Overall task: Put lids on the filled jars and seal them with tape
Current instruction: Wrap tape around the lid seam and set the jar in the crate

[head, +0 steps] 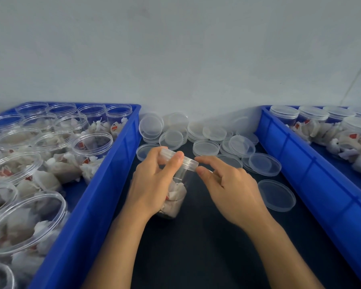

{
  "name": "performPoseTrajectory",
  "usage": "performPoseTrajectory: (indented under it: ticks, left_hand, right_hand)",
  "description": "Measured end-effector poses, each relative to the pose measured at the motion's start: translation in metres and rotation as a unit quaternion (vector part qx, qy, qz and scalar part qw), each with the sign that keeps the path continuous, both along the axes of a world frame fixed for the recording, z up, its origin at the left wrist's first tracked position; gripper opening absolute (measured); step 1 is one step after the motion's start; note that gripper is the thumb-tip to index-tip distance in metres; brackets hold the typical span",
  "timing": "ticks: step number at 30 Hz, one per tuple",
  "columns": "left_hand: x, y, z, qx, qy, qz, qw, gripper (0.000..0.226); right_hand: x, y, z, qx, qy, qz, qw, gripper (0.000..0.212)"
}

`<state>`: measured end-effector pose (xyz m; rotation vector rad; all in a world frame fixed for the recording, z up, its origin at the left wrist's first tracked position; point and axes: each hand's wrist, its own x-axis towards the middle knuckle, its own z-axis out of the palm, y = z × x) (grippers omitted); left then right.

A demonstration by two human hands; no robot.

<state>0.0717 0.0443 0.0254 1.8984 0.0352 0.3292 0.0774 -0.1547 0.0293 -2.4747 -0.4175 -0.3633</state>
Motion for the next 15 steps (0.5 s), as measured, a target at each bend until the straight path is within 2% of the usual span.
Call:
performPoseTrajectory:
  ticks: [7, 10, 13, 15]
  left_hand:
    - [0.0043, -0.0001, -0.0056, -0.078, -0.001, -0.057, 0.995, 0.047]
    - [0.0057, 0.0025, -0.0074, -0.114, 0.002, -0.076, 0.991, 0.048]
    - [0.0048, 0.0034, -0.0083, -0.100, 0.002, -0.083, 0.992, 0.051]
    - [0.0032, 0.0022, -0.0082, -0.064, -0.004, -0.073, 0.995, 0.062]
  right_hand:
    - [0.0031, -0.0008, -0.0031, 0.014, 0.009, 0.009, 1.000, 0.035]
    - [0.0019, -0.0005, -0.0030, 0.025, 0.021, 0.017, 0.999, 0.031]
    - [0.0002, 0.0007, -0.0018, 0.041, 0.030, 0.018, 0.999, 0.027]
    - [-0.0014, 0.0014, -0.0009, 0.048, 0.031, 0.013, 0.998, 0.026]
